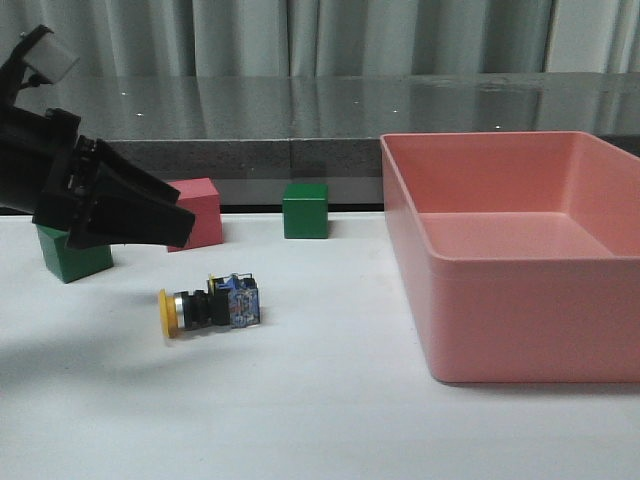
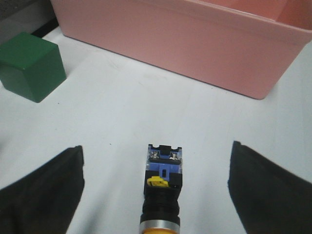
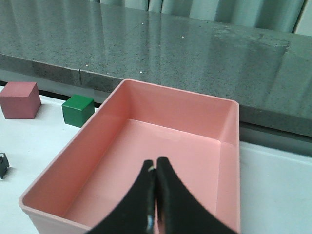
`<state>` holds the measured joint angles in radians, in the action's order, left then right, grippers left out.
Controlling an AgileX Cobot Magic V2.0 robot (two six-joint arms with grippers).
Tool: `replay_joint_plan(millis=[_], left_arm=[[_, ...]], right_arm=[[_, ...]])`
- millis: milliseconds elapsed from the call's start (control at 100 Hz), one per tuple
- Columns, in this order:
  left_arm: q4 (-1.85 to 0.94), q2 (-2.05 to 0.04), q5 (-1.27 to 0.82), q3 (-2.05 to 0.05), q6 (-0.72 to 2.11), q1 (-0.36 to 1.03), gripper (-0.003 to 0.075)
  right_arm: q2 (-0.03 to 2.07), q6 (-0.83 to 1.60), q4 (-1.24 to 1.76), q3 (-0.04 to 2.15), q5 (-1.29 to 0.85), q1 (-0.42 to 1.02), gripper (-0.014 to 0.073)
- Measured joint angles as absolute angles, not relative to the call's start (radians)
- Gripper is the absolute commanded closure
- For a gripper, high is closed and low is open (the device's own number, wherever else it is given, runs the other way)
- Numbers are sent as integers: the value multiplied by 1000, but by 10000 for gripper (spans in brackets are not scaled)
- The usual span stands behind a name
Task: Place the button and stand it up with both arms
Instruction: 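Lower the left gripper and grasp the lying button's body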
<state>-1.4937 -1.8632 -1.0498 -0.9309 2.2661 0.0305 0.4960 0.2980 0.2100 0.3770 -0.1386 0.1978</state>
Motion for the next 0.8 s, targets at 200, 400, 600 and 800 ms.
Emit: replay_joint_plan(millis=[200, 400, 600, 800], left_arm=[[-1494, -1880, -1050, -931, 2306, 31, 155], [-1495, -1951, -1050, -933, 2339, 31, 155], [-1514, -2028, -1050, -933, 2359, 31, 155], [-1546, -2090, -1047, -935, 2381, 31, 165]], right_arm=[[496, 298, 210, 377, -139, 198, 655], [496, 298, 210, 377, -139, 198, 655], [496, 298, 210, 377, -139, 198, 655], [496, 298, 210, 377, -139, 198, 655]])
